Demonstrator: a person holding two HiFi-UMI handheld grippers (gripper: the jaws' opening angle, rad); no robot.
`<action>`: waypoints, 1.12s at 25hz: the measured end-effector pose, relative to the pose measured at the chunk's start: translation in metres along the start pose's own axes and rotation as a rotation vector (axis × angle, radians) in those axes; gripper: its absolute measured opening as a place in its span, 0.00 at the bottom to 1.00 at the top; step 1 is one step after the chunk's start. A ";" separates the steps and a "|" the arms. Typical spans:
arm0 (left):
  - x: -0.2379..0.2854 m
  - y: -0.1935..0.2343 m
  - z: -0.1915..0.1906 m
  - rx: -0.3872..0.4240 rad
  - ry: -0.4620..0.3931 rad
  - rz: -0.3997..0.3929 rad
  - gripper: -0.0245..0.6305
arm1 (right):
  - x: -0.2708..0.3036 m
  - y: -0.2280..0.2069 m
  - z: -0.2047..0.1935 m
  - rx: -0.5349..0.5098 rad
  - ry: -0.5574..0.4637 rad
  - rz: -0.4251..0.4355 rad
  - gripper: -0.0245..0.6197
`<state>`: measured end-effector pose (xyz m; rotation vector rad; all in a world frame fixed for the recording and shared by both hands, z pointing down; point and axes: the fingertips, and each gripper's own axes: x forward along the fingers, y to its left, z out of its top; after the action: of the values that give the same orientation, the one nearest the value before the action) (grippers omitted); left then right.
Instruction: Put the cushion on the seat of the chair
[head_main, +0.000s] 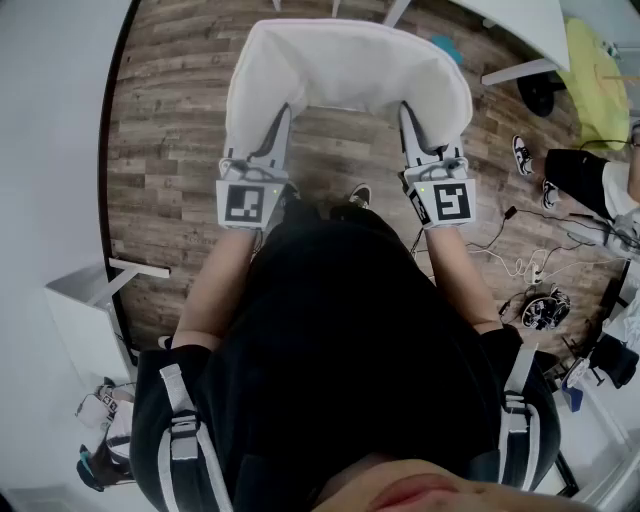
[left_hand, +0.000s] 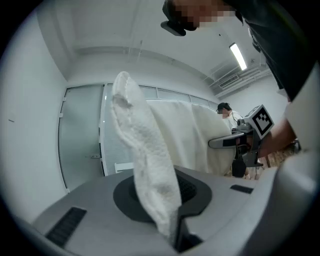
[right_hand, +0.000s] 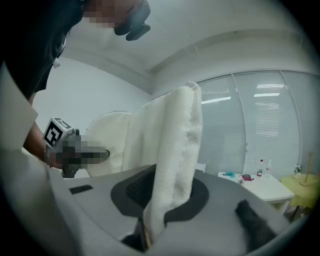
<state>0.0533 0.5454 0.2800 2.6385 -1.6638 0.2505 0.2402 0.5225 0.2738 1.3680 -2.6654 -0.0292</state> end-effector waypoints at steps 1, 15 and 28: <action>0.000 0.002 0.000 0.010 0.000 -0.004 0.12 | 0.001 0.000 0.001 0.001 0.000 0.000 0.12; -0.033 0.045 -0.005 0.037 -0.006 -0.063 0.12 | 0.019 0.052 0.006 0.028 0.010 0.008 0.12; -0.065 0.092 -0.020 0.035 -0.012 -0.120 0.12 | 0.039 0.108 0.008 0.014 0.030 -0.046 0.12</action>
<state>-0.0594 0.5654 0.2832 2.7579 -1.5104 0.2647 0.1299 0.5538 0.2793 1.4219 -2.6142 0.0051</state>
